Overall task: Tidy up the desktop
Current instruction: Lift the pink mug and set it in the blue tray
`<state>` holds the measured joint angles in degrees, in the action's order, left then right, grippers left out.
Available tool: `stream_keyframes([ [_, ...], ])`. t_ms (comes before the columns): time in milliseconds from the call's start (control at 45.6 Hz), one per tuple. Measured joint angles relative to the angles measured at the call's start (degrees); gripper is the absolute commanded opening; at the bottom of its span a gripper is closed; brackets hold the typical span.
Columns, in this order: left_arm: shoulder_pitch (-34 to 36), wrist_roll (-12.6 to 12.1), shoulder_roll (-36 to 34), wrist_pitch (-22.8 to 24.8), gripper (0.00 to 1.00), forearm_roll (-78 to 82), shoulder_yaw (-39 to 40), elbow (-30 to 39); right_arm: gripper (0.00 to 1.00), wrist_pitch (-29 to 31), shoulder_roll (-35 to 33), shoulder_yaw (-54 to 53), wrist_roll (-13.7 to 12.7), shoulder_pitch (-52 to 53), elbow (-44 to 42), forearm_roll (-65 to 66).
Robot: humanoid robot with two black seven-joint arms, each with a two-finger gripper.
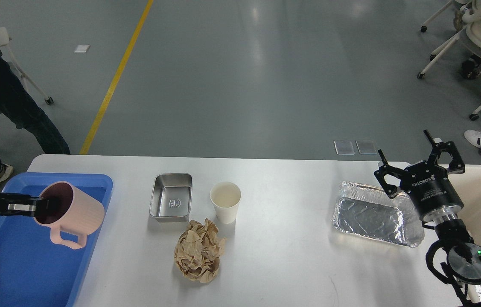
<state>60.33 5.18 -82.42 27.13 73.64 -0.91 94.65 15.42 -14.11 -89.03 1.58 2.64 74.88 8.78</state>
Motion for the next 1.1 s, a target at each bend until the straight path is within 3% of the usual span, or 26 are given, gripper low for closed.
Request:
stream_keyframes([
  [175,-3.5,-0.3,-3.5,-1.6,0.01,0.2,-1.4,-1.6,1.0,0.0,0.2,0.1,0.0,0.0,0.0,0.0],
  [351,-10.4,-0.3,-3.5,-9.6,0.02,0.5,-5.4,-3.8,1.0,0.1,0.4,0.3,0.0,0.0,-0.1,0.3],
  [591,-19.4,-0.5,2.4,-19.1,0.02,0.4,-7.2,-10.6,1.0,0.3,0.4,0.3,0.0,-0.2,-0.2,0.4],
  [811,-25.0,-0.5,8.3,-24.4,0.06,0.2,-7.2,-14.4,1.0,0.4,0.4,0.3,0.0,-0.5,-0.2,0.4],
  [898,-25.8,-0.6,9.6,-26.0,0.15,0.0,-7.2,-14.8,1.0,0.4,0.4,0.3,0.0,-0.5,-0.2,0.4],
  [986,-26.0,-0.4,10.2,-27.3,0.42,-0.1,-7.1,-15.0,1.0,0.4,0.4,0.3,0.0,-0.6,-0.2,0.4],
  [1095,-26.1,-0.4,10.6,-27.9,0.68,-0.2,-7.1,-15.0,1.0,0.4,0.4,0.3,0.0,-0.6,-0.2,0.4],
])
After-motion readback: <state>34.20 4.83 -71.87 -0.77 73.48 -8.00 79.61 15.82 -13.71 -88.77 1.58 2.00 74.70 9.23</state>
